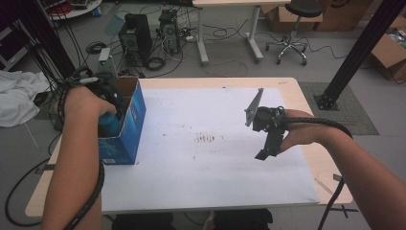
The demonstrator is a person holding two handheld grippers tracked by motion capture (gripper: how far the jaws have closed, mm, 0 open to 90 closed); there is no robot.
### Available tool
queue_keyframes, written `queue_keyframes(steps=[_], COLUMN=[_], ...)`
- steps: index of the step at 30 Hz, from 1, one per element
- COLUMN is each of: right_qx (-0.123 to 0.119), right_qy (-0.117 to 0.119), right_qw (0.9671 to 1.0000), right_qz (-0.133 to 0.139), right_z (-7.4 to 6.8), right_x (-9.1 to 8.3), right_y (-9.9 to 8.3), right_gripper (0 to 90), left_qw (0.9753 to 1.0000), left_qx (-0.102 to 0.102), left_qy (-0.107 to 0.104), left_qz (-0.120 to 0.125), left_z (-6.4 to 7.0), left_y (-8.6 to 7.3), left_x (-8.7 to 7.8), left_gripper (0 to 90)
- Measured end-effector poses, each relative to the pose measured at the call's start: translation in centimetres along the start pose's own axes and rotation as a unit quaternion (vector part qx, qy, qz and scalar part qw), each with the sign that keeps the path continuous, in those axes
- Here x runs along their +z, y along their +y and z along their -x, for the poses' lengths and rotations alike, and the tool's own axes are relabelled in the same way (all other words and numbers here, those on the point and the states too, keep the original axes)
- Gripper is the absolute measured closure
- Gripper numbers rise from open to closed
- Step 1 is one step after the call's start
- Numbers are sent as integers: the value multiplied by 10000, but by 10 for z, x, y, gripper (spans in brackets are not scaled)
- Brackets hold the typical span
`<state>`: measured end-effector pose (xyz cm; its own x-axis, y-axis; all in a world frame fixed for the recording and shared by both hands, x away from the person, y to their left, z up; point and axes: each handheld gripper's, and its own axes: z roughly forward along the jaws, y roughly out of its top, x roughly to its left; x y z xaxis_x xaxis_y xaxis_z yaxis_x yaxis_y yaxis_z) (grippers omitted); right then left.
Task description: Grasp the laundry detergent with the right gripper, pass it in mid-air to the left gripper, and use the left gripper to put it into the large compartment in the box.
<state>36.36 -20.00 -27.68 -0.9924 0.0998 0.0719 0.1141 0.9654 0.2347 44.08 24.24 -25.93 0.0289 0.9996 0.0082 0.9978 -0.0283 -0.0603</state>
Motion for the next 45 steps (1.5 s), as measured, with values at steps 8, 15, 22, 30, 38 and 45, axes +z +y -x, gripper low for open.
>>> queue_keyframes(steps=[8,15,22,30,38,45], right_qx=[24,28,12,37,18,10], right_qy=[11,-14,-16,-43,-80,-74], right_qw=[10000,10000,10000,10000,10000,10000], right_qz=[-25,4,26,14,47,32], right_z=[0,1,0,0,-2,-2], right_x=[2,4,4,4,3,3], right_y=[-1,0,1,1,2,4], right_gripper=[0,0,0,0,0,0], left_qw=[9999,10000,10000,10000,10000,10000], left_qx=[-58,-42,-26,44,40,25], left_qy=[47,52,-33,-24,-39,-43], left_qz=[-87,-7,-16,-69,25,50], left_z=[-2,-3,-7,-7,-9,-7], left_y=[2,3,2,2,0,-1], left_x=[24,27,28,28,26,23], left_gripper=[381,381,379,377,364,304])
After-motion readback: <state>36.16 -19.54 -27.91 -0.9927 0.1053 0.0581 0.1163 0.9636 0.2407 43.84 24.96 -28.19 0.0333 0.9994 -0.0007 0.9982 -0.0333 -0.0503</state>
